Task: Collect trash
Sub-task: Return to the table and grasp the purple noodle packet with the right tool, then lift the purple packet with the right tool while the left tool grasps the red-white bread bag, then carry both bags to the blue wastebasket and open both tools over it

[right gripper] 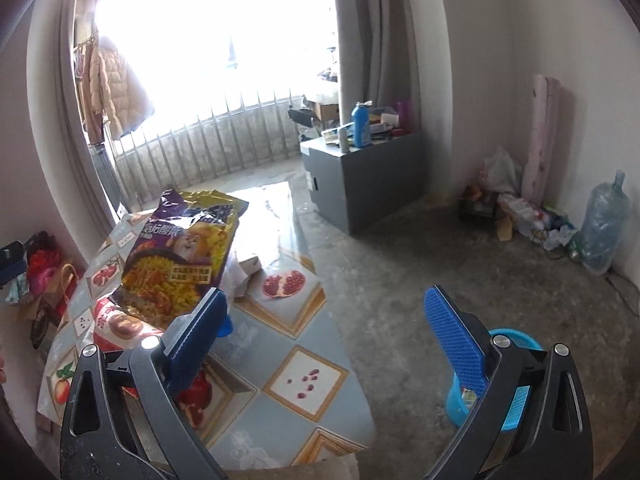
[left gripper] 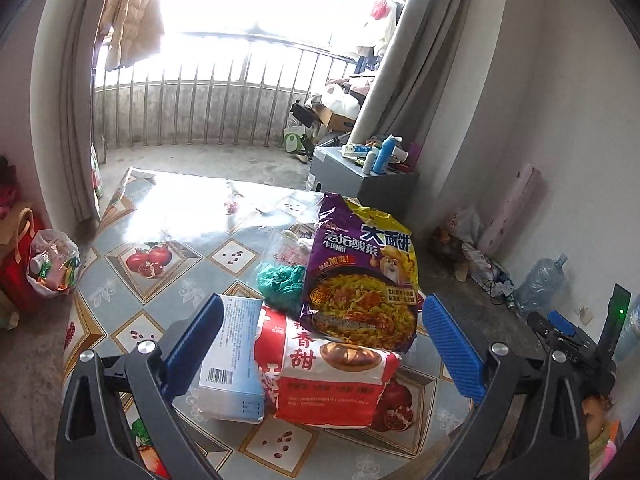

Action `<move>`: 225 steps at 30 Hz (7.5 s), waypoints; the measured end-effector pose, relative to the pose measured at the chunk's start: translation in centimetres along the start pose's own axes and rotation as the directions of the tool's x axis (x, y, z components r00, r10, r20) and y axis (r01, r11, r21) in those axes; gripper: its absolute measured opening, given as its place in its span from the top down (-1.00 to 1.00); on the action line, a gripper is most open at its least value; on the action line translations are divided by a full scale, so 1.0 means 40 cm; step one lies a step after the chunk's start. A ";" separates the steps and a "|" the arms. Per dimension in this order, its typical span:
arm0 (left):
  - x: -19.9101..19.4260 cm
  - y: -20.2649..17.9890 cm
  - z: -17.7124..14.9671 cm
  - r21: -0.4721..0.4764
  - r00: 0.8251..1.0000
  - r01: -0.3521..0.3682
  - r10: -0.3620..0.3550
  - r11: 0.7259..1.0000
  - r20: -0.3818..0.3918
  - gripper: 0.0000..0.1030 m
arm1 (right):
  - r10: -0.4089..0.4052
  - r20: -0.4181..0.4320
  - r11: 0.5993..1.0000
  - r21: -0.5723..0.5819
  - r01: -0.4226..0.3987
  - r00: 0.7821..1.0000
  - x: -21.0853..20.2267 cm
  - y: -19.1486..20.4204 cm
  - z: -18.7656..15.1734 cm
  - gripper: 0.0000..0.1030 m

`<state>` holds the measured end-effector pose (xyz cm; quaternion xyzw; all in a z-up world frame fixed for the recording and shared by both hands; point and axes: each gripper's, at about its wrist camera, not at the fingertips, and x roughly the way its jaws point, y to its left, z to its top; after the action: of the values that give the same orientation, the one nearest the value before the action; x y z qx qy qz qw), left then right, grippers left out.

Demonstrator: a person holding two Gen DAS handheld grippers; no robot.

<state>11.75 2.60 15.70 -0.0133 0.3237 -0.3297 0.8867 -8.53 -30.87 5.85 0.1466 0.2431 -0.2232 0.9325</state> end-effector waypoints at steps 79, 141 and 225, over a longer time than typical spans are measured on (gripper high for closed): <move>0.217 0.081 -0.049 -0.087 0.997 0.016 -0.023 0.996 -0.078 -0.34 | 0.745 0.078 0.485 0.619 -0.618 0.663 0.188 -0.177 -0.033 0.98; 0.335 0.227 -0.096 -0.435 0.919 0.185 -0.312 0.881 -0.241 0.24 | 0.706 0.079 0.443 0.725 -0.527 0.703 0.138 -0.264 -0.165 0.98; 0.952 -1.353 -0.330 0.146 0.547 0.700 -0.394 0.699 -0.738 0.94 | -0.219 -0.044 0.726 0.660 0.193 0.975 0.038 -0.774 -0.253 0.98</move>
<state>-5.29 -59.85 -3.41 0.1936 0.5111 -0.6410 0.5389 -26.33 -54.07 -8.52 0.4342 0.1459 -0.3993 0.7942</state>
